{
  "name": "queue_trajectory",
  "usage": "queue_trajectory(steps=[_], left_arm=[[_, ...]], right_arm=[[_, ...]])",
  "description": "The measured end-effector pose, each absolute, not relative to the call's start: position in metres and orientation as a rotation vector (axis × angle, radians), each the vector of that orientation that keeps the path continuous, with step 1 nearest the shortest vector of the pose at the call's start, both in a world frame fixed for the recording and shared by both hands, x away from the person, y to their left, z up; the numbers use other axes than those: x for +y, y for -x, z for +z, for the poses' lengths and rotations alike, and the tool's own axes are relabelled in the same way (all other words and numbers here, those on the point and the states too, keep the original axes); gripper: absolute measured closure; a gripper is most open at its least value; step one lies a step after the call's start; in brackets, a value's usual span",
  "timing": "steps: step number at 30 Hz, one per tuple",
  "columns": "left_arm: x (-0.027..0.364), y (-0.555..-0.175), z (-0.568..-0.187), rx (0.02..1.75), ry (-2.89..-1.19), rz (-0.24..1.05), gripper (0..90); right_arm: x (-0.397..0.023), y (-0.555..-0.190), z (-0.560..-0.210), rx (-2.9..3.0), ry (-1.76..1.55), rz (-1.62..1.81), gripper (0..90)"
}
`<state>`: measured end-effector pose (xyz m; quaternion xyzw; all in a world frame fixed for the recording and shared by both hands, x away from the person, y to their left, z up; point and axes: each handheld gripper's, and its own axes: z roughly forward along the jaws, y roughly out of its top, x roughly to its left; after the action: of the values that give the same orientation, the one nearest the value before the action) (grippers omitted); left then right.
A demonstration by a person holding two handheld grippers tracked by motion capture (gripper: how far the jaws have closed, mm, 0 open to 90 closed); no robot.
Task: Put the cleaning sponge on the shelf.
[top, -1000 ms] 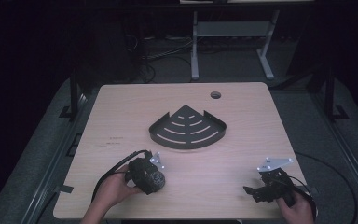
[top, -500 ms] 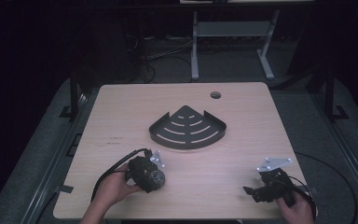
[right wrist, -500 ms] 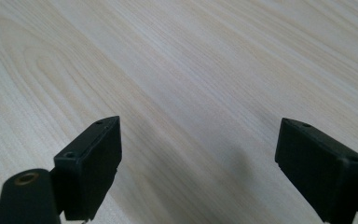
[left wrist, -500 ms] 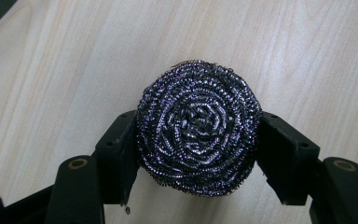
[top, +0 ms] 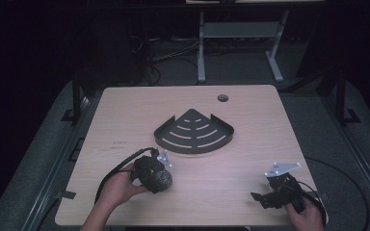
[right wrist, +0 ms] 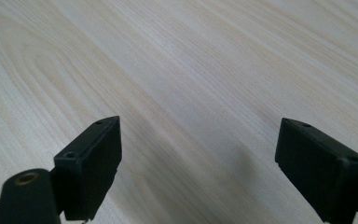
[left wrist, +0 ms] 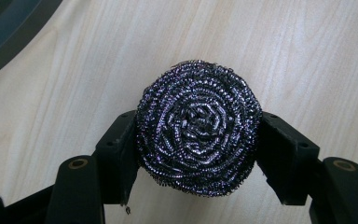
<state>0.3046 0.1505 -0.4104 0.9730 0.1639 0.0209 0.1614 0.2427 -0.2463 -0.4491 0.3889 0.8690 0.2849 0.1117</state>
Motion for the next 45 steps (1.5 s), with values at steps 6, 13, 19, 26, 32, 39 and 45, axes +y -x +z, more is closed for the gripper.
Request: queue_trajectory(steps=[6, 13, 19, 26, 32, 39, 45], left_arm=[[0.148, -0.311, -0.404, 0.464, -2.77, 0.068, 34.9], [0.142, -0.318, -0.398, 0.466, -2.773, 0.071, 34.8], [0.139, -0.325, -0.395, 0.469, -2.772, 0.069, 34.8], [0.136, -0.333, -0.389, 0.473, -2.78, 0.069, 34.8], [0.133, -0.34, -0.386, 0.471, -2.791, 0.073, 34.7], [0.132, -0.347, -0.382, 0.467, -2.791, 0.065, 34.7], [0.126, -0.35, -0.377, 0.453, -2.799, 0.073, 34.6]], right_arm=[[-0.245, -0.244, -0.451, 2.565, -1.143, 0.829, 14.4], [-0.245, -0.244, -0.452, 2.564, -1.147, 0.83, 14.3], [-0.245, -0.245, -0.451, 2.562, -1.15, 0.843, 14.3], [-0.245, -0.245, -0.451, 2.566, -1.154, 0.843, 14.3], [-0.245, -0.246, -0.451, 2.568, -1.152, 0.838, 14.4], [-0.244, -0.246, -0.452, 2.569, -1.143, 0.84, 14.3], [-0.244, -0.247, -0.452, 2.571, -1.149, 0.841, 14.3]])
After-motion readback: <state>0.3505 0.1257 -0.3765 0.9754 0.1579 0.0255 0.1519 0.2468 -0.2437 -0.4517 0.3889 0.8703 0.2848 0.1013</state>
